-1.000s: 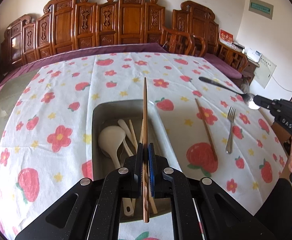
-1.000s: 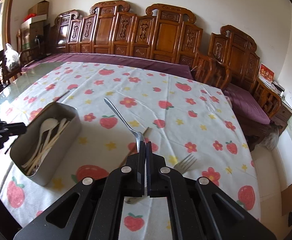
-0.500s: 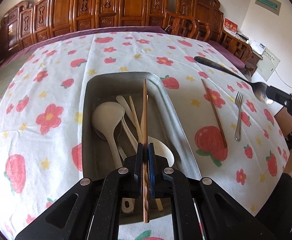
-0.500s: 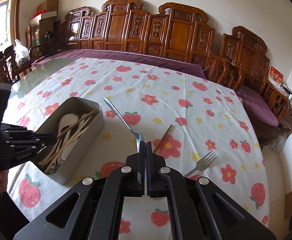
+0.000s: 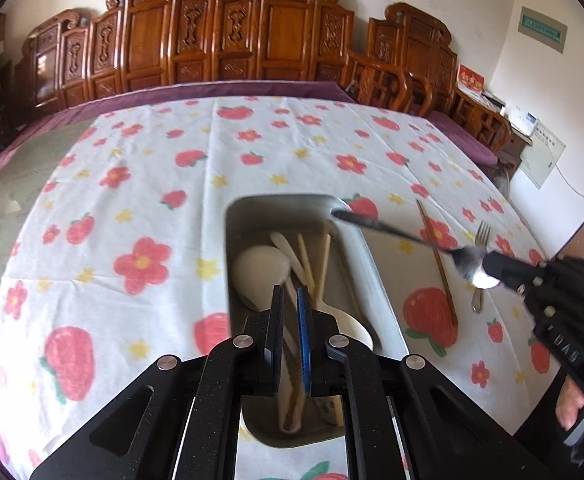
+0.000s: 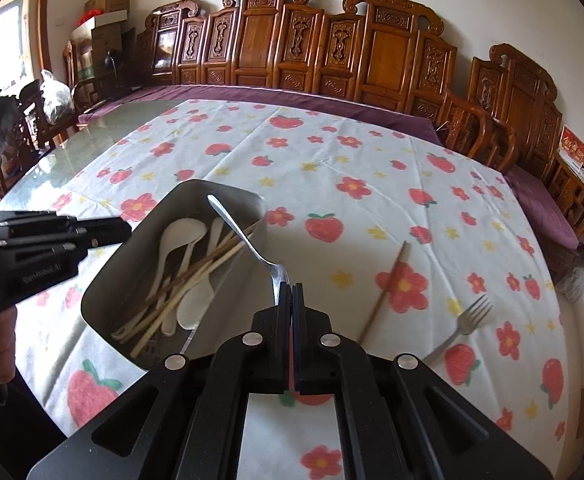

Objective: Organize utensils
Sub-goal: 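Carry the chopstick with the left tool and the steel spoon with the right tool over the tray, then lower the steel spoon and chopstick into the tray and open both tools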

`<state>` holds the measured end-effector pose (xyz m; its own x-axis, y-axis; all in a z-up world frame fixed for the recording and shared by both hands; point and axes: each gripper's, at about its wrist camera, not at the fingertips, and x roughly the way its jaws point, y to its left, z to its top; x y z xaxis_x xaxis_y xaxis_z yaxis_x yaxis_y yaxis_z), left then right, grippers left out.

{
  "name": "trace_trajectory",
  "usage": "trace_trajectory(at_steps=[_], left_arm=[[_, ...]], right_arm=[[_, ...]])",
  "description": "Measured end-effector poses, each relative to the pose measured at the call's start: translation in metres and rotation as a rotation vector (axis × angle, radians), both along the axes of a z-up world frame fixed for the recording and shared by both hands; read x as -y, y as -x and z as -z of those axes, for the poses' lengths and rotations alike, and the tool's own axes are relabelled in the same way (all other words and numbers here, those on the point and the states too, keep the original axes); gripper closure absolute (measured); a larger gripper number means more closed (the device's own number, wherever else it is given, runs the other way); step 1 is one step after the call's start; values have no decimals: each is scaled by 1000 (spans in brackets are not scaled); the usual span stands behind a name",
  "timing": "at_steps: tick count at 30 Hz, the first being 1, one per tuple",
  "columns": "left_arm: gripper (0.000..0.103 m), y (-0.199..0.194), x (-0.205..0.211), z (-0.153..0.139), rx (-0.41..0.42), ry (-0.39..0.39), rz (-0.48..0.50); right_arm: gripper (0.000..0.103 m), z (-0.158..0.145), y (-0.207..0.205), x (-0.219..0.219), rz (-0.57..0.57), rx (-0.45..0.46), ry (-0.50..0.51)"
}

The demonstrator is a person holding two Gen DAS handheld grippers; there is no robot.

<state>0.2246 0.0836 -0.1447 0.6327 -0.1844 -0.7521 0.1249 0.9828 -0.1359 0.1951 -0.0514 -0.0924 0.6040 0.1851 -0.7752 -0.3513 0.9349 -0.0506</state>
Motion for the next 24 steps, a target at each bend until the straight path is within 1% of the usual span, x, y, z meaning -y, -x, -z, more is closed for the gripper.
trace_trajectory(at_steps=[4, 10, 14, 18, 24], left_arm=[[98, 0, -20, -10, 24, -2, -35], [98, 1, -38, -20, 48, -11, -71], [98, 2, -46, -23, 55, -6, -85], [98, 1, -50, -23, 53, 1, -91], [98, 1, -50, -22, 53, 3, -92]], right_arm=[[101, 9, -5, -24, -9, -12, 31], [101, 22, -22, -57, -4, -3, 135], [101, 29, -32, -74, 8, -5, 177], [101, 37, -33, -85, 4, -17, 195], [101, 42, -26, -89, -6, -23, 187]])
